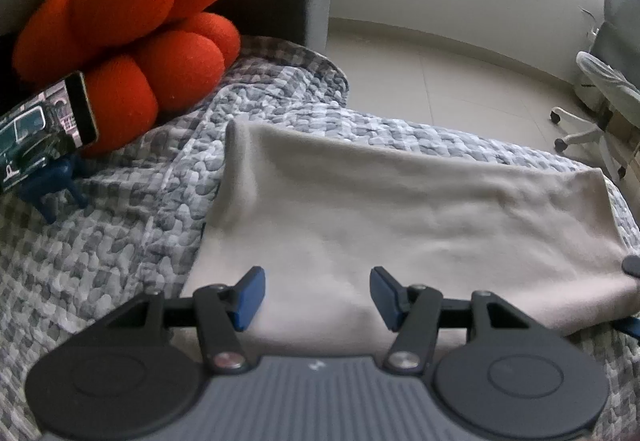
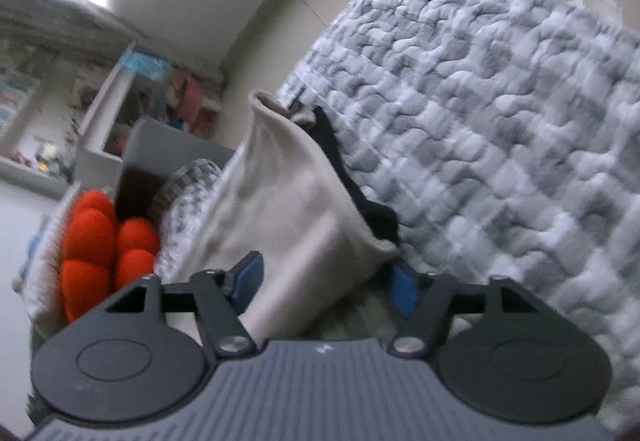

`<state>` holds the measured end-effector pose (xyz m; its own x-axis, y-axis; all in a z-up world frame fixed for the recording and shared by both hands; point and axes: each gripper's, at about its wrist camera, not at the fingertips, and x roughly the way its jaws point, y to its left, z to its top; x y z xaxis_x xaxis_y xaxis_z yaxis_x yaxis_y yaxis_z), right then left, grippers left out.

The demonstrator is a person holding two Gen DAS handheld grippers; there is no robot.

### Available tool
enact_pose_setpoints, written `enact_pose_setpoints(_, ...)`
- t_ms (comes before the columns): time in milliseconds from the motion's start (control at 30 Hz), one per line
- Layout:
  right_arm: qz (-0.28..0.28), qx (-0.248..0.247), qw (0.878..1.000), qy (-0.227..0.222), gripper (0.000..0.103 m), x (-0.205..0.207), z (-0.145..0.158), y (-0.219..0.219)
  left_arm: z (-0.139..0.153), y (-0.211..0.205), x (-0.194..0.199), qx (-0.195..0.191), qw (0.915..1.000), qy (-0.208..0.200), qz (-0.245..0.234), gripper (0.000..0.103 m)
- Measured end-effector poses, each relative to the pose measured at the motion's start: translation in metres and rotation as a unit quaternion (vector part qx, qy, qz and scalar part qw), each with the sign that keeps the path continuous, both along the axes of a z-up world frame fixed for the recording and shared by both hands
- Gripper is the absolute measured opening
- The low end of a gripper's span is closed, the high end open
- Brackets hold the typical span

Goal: Fold clothes
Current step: 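Grasp the beige sweatshirt corner with the right gripper, then lift the grasped sweatshirt corner upward with the right gripper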

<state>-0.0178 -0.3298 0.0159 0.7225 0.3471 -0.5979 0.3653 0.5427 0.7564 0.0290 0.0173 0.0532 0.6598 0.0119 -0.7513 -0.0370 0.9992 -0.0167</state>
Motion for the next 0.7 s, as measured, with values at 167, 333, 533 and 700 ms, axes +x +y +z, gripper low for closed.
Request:
enact_pose_setpoints(167,-0.025,-0.015,0.999,-0.020,0.075,0.003,0.004,0.007,-0.002,0.006,0.001,-0.003,1.0000,0.004,0.005,0.059)
enact_pose_setpoints(333,-0.031,-0.024,0.998,-0.043,0.070,0.007,0.006,0.014,-0.001,0.009,0.002,-0.007,0.9999,0.004,0.007,0.059)
enact_pose_setpoints(533,-0.025,-0.078,0.997,-0.017,0.050,0.027,0.004,0.031,-0.002,0.008,0.003,-0.008,0.9999,0.006,0.002,0.060)
enact_pose_setpoints(700,-0.002,-0.157,0.985,-0.063,0.028,0.024,0.023,0.052,-0.003,0.008,0.003,-0.010,0.9999,0.007,-0.001,0.060)
